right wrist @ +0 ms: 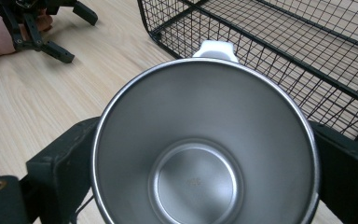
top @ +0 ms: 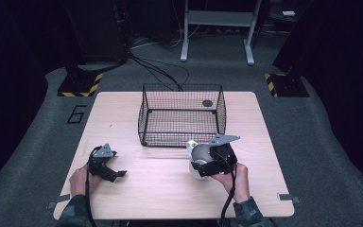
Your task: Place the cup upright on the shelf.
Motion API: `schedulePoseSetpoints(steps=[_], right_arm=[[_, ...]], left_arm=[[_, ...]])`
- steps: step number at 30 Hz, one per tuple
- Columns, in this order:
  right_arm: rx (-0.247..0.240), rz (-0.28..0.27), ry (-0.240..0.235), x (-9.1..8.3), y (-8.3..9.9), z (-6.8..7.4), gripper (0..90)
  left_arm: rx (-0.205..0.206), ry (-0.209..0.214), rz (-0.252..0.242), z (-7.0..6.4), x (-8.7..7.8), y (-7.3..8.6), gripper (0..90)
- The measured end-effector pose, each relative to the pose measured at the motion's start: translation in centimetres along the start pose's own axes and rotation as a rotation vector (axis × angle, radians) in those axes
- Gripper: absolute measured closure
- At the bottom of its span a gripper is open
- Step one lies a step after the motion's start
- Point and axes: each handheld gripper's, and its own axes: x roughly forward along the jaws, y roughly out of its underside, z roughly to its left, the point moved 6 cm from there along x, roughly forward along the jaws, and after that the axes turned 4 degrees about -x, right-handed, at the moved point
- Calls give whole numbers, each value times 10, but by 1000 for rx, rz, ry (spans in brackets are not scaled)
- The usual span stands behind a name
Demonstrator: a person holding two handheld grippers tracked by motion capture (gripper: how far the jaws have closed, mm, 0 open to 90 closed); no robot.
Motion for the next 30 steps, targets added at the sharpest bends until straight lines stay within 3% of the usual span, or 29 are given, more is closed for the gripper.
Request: schedulePoseSetpoints(steps=[13, 30], right_arm=[[-4, -11, 2, -9, -16, -5, 57], [-6, -28, 18, -16, -48, -22, 57]], left_arm=[[-1, 1, -2, 0, 0, 0, 0], [0, 0, -1, 0, 0, 0, 0]])
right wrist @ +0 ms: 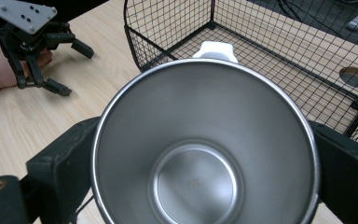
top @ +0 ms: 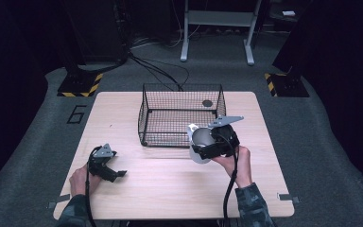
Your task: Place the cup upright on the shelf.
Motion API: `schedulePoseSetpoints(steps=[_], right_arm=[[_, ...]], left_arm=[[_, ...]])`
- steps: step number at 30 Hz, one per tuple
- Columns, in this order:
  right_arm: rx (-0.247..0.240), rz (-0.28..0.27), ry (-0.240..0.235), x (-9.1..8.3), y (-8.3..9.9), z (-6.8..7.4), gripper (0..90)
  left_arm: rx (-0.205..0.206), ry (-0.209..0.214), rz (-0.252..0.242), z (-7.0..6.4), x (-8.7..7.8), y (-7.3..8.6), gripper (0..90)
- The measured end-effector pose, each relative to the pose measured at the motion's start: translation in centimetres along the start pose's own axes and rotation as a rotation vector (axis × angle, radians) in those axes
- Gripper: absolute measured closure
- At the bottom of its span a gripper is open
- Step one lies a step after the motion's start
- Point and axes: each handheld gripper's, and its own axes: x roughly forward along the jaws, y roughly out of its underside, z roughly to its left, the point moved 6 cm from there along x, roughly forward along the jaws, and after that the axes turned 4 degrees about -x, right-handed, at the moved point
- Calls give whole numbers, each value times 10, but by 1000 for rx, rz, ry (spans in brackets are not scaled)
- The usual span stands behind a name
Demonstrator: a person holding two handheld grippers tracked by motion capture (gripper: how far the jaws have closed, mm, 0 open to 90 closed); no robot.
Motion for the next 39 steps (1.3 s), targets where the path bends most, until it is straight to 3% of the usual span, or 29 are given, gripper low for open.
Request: schedulePoseSetpoints(steps=[18, 39], right_arm=[[-3, -4, 16, 4, -30, -14, 57], [7, 10, 28, 25, -63, -35, 57]], left_arm=[[0, 0, 0, 0, 0, 0, 0], [0, 1, -2, 0, 0, 0, 0]])
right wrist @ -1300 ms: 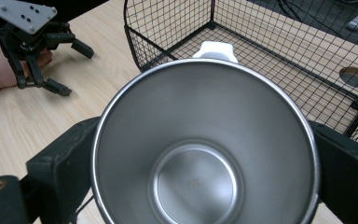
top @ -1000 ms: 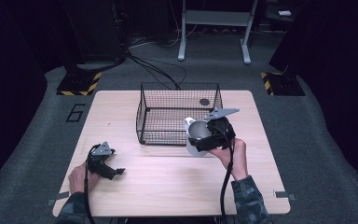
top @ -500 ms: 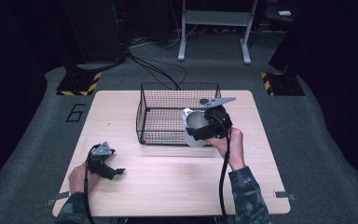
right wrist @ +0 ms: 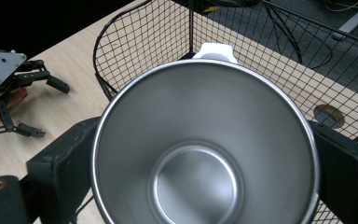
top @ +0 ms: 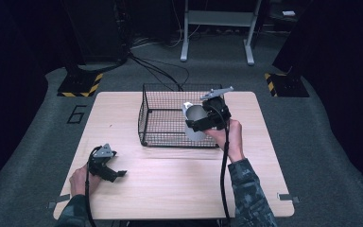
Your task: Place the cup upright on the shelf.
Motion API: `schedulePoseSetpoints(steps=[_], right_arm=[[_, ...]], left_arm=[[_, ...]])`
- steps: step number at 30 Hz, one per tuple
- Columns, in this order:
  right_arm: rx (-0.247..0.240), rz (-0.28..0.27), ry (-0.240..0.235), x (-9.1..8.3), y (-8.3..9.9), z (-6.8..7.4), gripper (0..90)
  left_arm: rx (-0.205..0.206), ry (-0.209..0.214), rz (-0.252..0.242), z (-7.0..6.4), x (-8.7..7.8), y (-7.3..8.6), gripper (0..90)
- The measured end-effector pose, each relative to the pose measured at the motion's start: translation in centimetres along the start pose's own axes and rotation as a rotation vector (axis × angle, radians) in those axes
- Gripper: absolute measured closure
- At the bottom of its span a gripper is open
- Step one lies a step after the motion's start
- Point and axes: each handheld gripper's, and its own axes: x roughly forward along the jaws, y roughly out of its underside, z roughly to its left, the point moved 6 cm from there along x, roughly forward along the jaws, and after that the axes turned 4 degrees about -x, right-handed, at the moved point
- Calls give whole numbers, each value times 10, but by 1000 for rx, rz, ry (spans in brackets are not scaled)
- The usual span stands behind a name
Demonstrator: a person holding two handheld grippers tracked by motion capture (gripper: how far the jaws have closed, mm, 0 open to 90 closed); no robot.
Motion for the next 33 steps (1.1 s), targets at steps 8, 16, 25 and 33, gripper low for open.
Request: schedulePoseSetpoints(steps=[8, 16, 25, 33], right_arm=[[-1, -4, 11, 7, -13, -6, 57], [-12, 0, 22, 15, -26, -13, 57], [18, 18, 29, 31, -29, -26, 57], [53, 36, 39, 49, -27, -37, 57]], left_arm=[[0, 0, 0, 0, 0, 0, 0], [0, 1, 0, 0, 0, 0, 0], [4, 3, 1, 0, 0, 0, 0], [7, 3, 2, 0, 0, 0, 0]])
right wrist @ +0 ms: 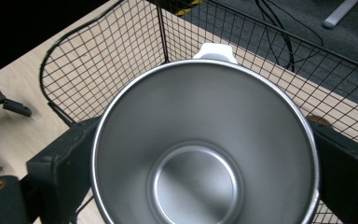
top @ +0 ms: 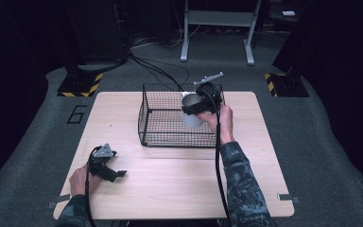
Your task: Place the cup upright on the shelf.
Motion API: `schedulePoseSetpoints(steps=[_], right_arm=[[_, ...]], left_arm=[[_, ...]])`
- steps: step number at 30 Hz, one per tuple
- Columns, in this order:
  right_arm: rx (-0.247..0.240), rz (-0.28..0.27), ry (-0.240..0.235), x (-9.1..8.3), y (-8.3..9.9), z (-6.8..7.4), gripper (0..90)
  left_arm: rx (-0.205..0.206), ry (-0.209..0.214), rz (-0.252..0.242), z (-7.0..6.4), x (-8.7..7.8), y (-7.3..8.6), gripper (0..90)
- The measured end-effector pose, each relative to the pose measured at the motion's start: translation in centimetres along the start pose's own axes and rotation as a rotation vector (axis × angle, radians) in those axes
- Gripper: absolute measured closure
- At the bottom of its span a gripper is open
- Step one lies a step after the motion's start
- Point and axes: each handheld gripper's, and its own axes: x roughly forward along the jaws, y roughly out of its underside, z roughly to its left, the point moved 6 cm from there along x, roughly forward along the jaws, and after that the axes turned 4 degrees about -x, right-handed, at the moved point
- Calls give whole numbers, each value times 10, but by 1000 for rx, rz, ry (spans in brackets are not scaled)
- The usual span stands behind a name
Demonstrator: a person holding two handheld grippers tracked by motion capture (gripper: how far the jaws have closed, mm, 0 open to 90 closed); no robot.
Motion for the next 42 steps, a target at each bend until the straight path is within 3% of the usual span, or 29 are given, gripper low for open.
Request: schedulePoseSetpoints(steps=[10, 36, 42], right_arm=[[24, 40, -4, 26, 4, -7, 57], [90, 132, -25, 68, 28, -13, 56], [106, 141, -25, 71, 30, -15, 56]], left_arm=[[-7, -1, -5, 0, 0, 0, 0], [-5, -1, -4, 0, 0, 0, 0], [-10, 0, -5, -1, 0, 0, 0]])
